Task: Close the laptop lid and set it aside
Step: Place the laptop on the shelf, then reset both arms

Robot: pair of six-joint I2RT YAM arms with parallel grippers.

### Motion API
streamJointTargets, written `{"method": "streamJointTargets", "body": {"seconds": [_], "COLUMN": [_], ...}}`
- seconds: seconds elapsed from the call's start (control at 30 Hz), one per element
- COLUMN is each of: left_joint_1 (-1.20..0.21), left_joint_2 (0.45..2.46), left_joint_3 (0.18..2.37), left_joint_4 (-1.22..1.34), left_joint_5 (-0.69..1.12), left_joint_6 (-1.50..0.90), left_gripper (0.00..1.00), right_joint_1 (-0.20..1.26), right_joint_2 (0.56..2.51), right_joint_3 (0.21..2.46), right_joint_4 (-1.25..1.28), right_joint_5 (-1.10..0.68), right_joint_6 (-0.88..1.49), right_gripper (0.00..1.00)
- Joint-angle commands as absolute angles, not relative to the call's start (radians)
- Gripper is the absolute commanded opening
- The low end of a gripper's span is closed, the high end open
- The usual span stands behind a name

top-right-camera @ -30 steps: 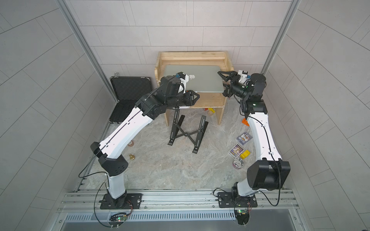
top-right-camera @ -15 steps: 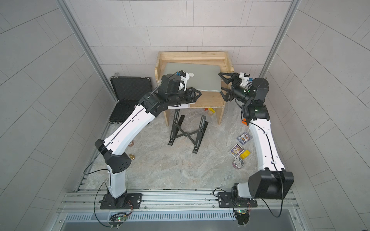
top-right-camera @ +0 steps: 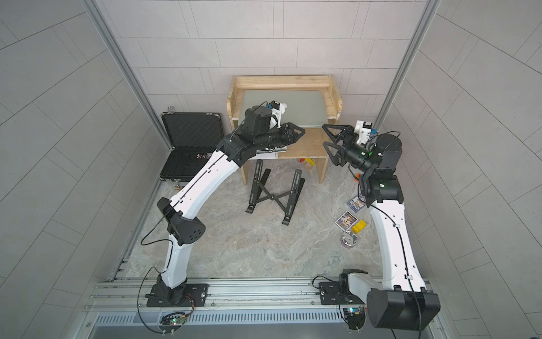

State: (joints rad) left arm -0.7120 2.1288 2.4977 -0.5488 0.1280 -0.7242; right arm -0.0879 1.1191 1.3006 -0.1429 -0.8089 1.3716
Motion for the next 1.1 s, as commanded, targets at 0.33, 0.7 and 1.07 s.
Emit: {"method": "streamJointTargets", "body": {"seconds": [0.33, 0.7, 1.07], "left_joint_1": [-0.665, -0.717, -0.772], "left_joint_2": [2.113, 1.811, 1.338], "left_joint_3": [2.441, 1.996, 1.474], "left_joint_4": [-0.426, -0.311, -0.351], "left_joint_5": [0.19, 0.152, -0.127], "left_joint_6": [-0.78, -0.622, -0.401], "left_gripper": [0.42, 0.56, 0.91], "right_joint_1": [-0.106, -0.123, -0.113], "right_joint_2": [1.015, 0.978, 0.773], "right_joint_3": [1.252, 1.279, 1.153], "right_joint_4": [-0.273, -0.435, -0.692], "right_joint_5": [-0.802, -0.764, -0.24], "right_joint_6": [1.207, 1.029, 0.734], "right_gripper": [0.91, 0.98, 0.99]}}
